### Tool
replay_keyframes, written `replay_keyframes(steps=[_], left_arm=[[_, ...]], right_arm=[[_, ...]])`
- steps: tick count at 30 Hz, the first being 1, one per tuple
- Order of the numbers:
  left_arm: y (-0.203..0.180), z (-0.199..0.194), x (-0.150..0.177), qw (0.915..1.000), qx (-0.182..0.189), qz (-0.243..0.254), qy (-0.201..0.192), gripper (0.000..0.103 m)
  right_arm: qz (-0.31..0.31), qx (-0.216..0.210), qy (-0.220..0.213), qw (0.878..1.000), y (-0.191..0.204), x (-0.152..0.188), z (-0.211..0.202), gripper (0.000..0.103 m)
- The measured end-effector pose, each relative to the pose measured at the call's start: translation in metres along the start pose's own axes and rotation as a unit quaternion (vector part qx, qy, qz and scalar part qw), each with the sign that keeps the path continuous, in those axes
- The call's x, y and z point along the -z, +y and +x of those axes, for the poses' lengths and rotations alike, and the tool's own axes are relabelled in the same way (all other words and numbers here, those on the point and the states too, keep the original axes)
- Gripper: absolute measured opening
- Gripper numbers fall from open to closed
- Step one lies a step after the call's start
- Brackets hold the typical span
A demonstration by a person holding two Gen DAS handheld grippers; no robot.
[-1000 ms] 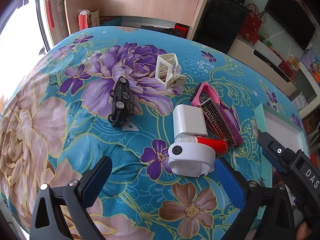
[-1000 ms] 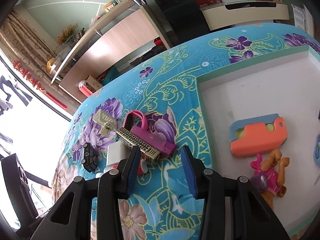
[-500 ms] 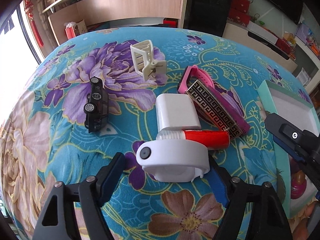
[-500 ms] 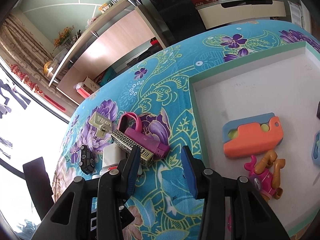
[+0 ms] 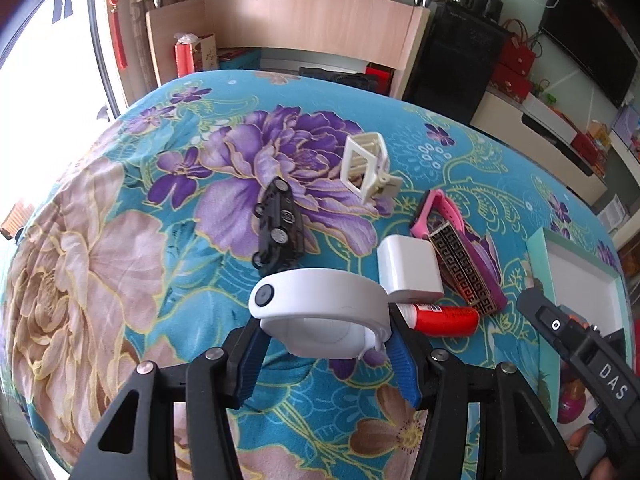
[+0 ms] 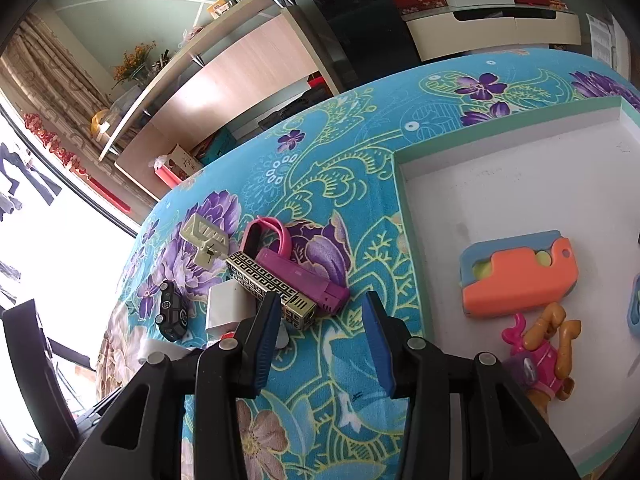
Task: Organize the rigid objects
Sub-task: 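Close the left tool around the white tape dispenser and lift it, then grasp the red glue tube with the right tool while the left tool holds the dispenser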
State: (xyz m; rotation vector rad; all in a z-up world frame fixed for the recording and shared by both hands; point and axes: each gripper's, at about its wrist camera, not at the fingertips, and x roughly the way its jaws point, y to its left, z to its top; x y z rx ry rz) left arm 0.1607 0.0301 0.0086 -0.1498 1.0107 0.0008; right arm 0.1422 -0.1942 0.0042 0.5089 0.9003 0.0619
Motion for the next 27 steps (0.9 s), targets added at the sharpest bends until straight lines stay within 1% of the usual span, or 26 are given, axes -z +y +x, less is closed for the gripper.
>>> replay_keyframes(steps=[2,5,8,10,11,12,13,14,16,18,22,27], left_arm=[[0.011,-0.004,-0.003,0.9997,-0.011,-0.020,-0.009,0.058],[0.030,-0.008,-0.004,0.9981,-0.017,-0.058,-0.016,0.058],[0.045,-0.011,-0.004,0.9959,-0.024,-0.085,-0.022,0.058],[0.052,-0.013,-0.004,0.9944,-0.026,-0.099,-0.026,0.058],[0.055,-0.015,-0.003,0.9938,-0.028,-0.104,-0.028,0.058],[0.058,-0.015,-0.003,0.9933,-0.031,-0.108,-0.029,0.058],[0.060,-0.016,-0.003,0.9927,-0.034,-0.112,-0.030,0.058],[0.063,-0.016,-0.003,0.9921,-0.039,-0.116,-0.031,0.058],[0.068,-0.016,-0.003,0.9908,-0.050,-0.122,-0.031,0.058],[0.074,-0.015,-0.002,0.9893,-0.062,-0.128,-0.031,0.058],[0.084,-0.012,-0.001,0.9865,-0.086,-0.137,-0.028,0.058],[0.091,-0.007,0.001,0.9854,-0.089,-0.144,-0.021,0.058]], right_arm=[[-0.013,0.001,0.004,1.000,0.006,0.002,0.003,0.044],[-0.032,-0.001,0.015,0.999,0.016,0.007,0.011,0.043],[-0.045,-0.007,0.028,0.999,0.025,0.013,0.019,0.048],[-0.054,-0.011,0.031,0.998,0.032,0.017,0.023,0.058],[-0.059,-0.013,0.032,0.998,0.036,0.018,0.024,0.059],[-0.065,-0.016,0.033,0.997,0.040,0.021,0.026,0.064],[-0.071,-0.017,0.031,0.997,0.044,0.022,0.027,0.073],[-0.077,-0.016,0.030,0.996,0.049,0.025,0.028,0.077],[-0.093,-0.016,0.032,0.995,0.057,0.029,0.032,0.080],[-0.109,-0.007,0.034,0.993,0.065,0.033,0.038,0.084],[-0.143,0.029,0.034,0.989,0.076,0.040,0.048,0.084],[-0.189,0.075,0.029,0.979,0.090,0.049,0.057,0.084]])
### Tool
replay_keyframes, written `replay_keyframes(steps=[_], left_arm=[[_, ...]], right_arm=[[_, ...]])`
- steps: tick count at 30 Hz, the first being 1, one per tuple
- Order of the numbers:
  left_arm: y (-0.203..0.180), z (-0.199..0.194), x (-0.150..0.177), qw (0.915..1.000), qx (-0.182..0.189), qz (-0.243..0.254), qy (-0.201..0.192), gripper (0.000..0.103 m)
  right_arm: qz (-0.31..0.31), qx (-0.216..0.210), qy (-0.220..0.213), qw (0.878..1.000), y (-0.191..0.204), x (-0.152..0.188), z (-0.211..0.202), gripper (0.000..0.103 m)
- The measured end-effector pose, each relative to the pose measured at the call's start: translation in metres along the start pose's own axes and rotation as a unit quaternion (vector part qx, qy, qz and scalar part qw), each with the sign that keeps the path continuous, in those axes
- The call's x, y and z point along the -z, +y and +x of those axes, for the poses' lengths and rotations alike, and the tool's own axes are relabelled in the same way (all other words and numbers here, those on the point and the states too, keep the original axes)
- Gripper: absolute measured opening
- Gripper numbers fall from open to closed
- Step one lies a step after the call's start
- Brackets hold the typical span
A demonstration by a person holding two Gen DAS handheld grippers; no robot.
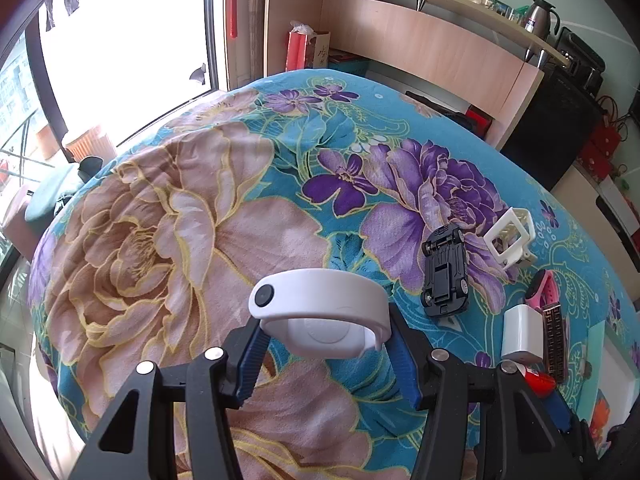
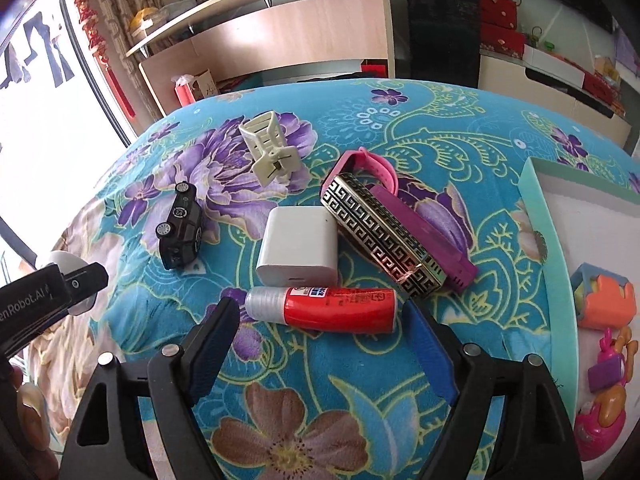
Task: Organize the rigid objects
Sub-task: 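Grasp the red glue tube with the right tool while the left tool holds the dispenser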
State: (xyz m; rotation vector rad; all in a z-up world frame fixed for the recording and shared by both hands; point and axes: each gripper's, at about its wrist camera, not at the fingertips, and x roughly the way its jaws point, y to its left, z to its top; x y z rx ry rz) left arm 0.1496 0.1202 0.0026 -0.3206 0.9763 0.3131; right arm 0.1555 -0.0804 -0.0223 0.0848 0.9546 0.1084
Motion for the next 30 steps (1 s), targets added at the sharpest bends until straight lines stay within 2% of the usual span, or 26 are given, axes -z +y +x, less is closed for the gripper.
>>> replay_keyframes(steps=[4,11,15,24,27,30], left_arm=[[0.001,0.003,0.000,1.0000,0.002,-0.002,0.006,0.058],[0.000,0.004,0.000,0.9999,0.004,0.000,0.010,0.058],[-0.004,0.004,0.001,0.9999,0.003,0.006,0.010,0.059],[-0.018,-0.002,0.002,0.9996,0.004,0.028,0.001,0.059],[-0.025,-0.002,0.004,0.9993,0.016,0.035,0.004,0.059],[-0.041,-0.003,0.008,0.9977,0.043,0.052,0.007,0.059]], right_arm=[[-0.022,0.028,0.001,0.999,0.010,0.001,0.006,0.084],[-0.023,0.040,-0.002,0.999,0.012,0.001,0.007,0.084],[-0.019,0.040,-0.001,0.999,0.012,0.000,0.005,0.079],[0.003,0.022,0.002,1.000,0.002,-0.002,-0.007,0.079],[0.016,0.012,-0.015,1.000,-0.007,-0.007,-0.025,0.079],[0.032,0.017,-0.038,0.999,-0.024,-0.015,-0.045,0.079]])
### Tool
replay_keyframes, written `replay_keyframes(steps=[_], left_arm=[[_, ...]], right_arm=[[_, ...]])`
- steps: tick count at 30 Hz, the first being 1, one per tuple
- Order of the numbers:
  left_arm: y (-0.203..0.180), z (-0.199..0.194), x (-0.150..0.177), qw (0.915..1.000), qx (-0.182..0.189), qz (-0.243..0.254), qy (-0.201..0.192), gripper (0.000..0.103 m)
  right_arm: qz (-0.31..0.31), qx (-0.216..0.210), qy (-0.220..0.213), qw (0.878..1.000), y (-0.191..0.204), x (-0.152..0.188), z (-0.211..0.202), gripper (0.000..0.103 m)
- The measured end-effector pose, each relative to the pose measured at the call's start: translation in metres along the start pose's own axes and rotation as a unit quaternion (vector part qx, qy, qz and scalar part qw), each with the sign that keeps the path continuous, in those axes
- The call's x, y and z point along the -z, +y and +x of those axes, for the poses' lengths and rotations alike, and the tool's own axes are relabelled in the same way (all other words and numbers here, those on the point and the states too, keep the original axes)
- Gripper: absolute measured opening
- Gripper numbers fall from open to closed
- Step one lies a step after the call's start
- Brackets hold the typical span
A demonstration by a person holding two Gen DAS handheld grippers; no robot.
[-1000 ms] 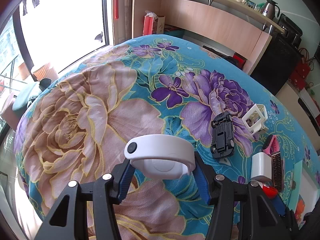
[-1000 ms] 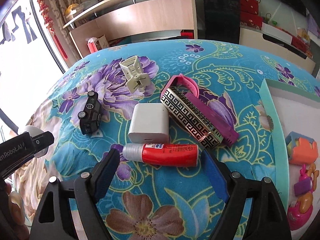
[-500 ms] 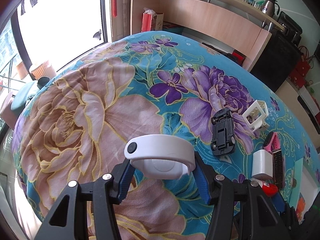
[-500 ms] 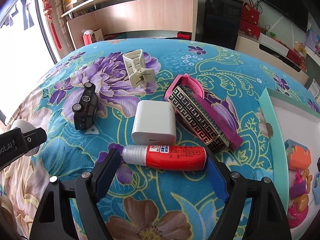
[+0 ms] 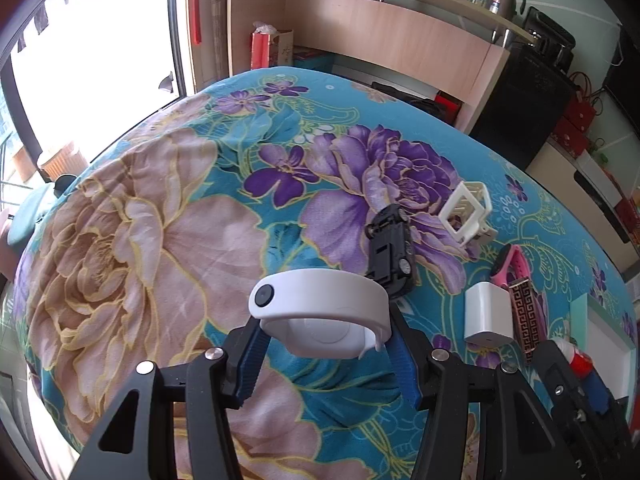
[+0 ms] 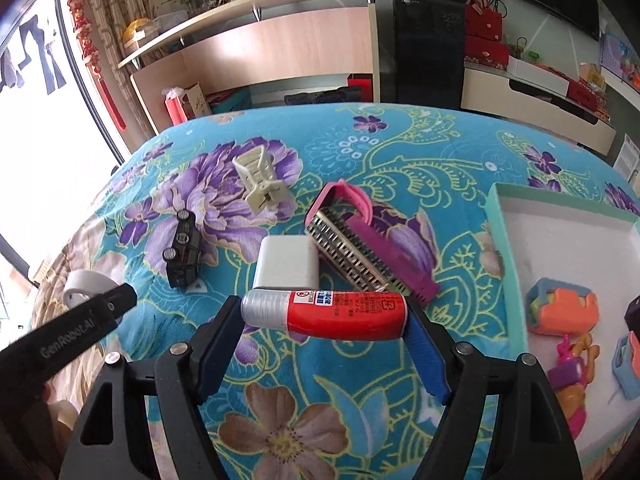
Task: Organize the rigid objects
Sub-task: 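Grasp the red glue tube with the right tool while the left tool holds the dispenser, then carry the tape dispenser and glue tube over the box lid with both tools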
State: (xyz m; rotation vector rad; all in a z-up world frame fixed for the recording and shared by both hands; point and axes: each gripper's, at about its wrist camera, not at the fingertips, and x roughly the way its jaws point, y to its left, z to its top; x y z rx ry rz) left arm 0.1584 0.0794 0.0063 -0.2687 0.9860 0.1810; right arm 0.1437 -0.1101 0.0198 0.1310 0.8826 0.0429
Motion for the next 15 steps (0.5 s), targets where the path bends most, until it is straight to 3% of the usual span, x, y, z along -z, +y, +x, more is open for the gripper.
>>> replay_keyframes(steps=[7,11,15], left_arm=[[-0.058,-0.007,0.006,0.9958,0.053,0.074,-0.003,0.059],[-0.095,-0.014,0.011,0.9907,0.060,0.121,-0.010,0.059],[-0.137,-0.018,0.017,0.9813,0.116,0.153,0.009,0.059]], right_arm=[[0.059,0.090,-0.035,0.994,-0.075,-0.017,-0.028,0.079],[0.095,0.136,-0.039,0.985,-0.122,-0.016,-0.035,0.079],[0.123,0.152,-0.036,0.980,-0.158,-0.010,-0.036,0.079]])
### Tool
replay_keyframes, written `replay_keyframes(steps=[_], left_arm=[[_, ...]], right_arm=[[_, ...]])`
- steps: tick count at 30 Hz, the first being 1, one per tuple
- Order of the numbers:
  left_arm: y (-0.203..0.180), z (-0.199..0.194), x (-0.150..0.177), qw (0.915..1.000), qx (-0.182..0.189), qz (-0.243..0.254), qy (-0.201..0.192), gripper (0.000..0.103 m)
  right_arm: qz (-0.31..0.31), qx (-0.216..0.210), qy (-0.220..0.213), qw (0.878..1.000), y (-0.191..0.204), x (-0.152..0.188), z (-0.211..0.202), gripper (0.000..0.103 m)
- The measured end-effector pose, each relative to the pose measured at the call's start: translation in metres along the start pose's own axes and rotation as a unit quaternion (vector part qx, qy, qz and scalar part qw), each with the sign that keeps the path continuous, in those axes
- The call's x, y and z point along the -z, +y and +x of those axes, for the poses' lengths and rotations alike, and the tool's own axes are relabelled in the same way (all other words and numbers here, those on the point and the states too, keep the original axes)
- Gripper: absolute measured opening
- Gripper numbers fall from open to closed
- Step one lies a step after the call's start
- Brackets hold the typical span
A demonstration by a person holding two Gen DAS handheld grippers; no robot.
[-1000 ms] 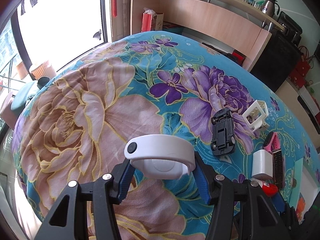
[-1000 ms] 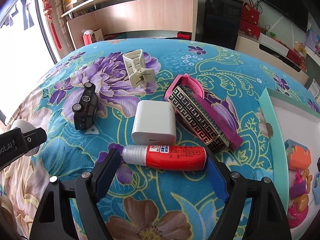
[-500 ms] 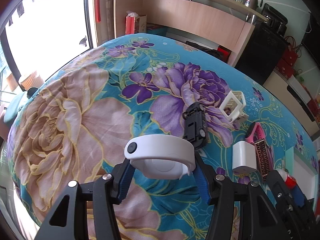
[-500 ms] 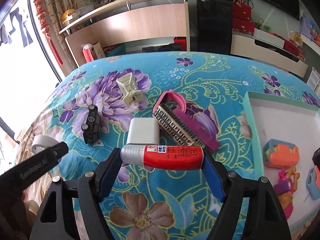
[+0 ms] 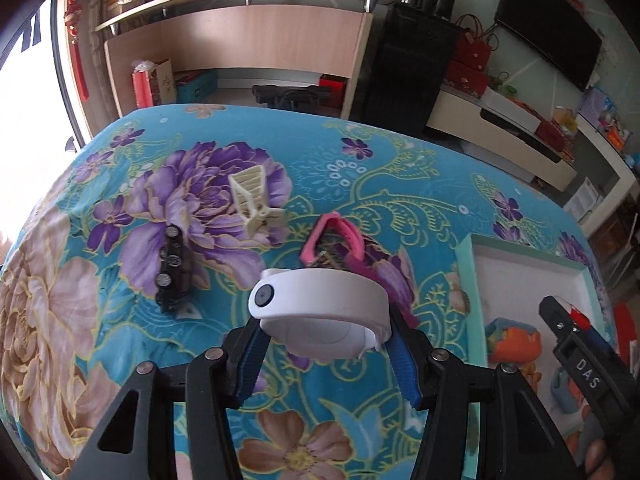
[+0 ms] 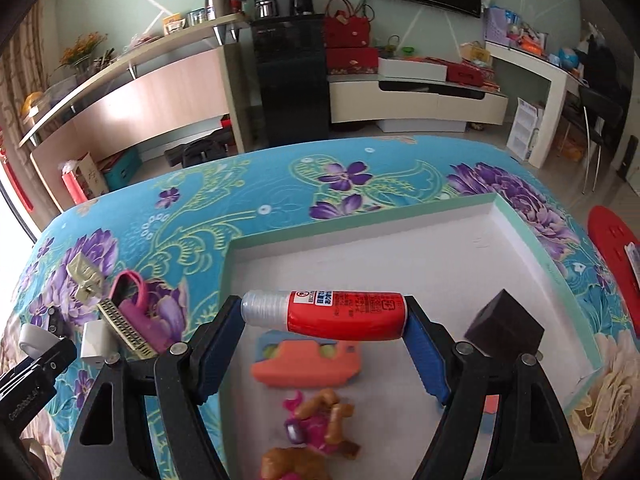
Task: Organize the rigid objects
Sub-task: 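Carry the tape dispenser and glue tube over the box lid with both tools, then open the left tool dropping the dispenser while the right tool releases the glue tube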
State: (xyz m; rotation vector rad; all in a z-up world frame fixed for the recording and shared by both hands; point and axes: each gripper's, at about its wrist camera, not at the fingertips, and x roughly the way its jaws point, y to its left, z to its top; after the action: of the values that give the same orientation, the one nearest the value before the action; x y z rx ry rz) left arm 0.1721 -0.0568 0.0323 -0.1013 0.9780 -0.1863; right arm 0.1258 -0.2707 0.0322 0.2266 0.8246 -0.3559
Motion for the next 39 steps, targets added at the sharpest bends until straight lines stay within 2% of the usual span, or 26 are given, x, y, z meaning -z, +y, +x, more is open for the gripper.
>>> replay_keyframes(steps=[5,10,16,24,29,33,39], left_arm=[[-0.057,0.004,-0.011,0.9978,0.016,0.064,0.000,0.059],[-0.099,0.018,-0.023,0.9948,0.033,0.096,0.003,0.059],[-0.133,0.038,-0.023,0.9918,0.037,0.122,0.015,0.059],[-0.152,0.060,-0.016,0.9900,0.026,0.134,0.035,0.060],[-0.159,0.064,-0.015,0.9891,0.013,0.143,0.032,0.061],[-0.154,0.063,-0.016,0.9907,0.007,0.133,0.031,0.075],[-0.148,0.059,-0.017,0.9920,0.008,0.122,0.031,0.076]], right_arm=[[0.029,0.002,0.020,0.999,-0.026,0.002,0.013,0.079],[0.042,0.018,0.023,0.999,-0.043,0.002,0.015,0.079],[0.062,0.030,0.027,0.997,-0.061,0.003,0.017,0.079],[0.094,0.039,0.034,0.994,-0.085,0.004,0.019,0.079],[0.102,0.039,0.038,0.993,-0.090,0.005,0.020,0.079],[0.107,0.036,0.039,0.993,-0.093,0.005,0.020,0.079],[0.106,0.032,0.036,0.993,-0.091,0.004,0.019,0.079]])
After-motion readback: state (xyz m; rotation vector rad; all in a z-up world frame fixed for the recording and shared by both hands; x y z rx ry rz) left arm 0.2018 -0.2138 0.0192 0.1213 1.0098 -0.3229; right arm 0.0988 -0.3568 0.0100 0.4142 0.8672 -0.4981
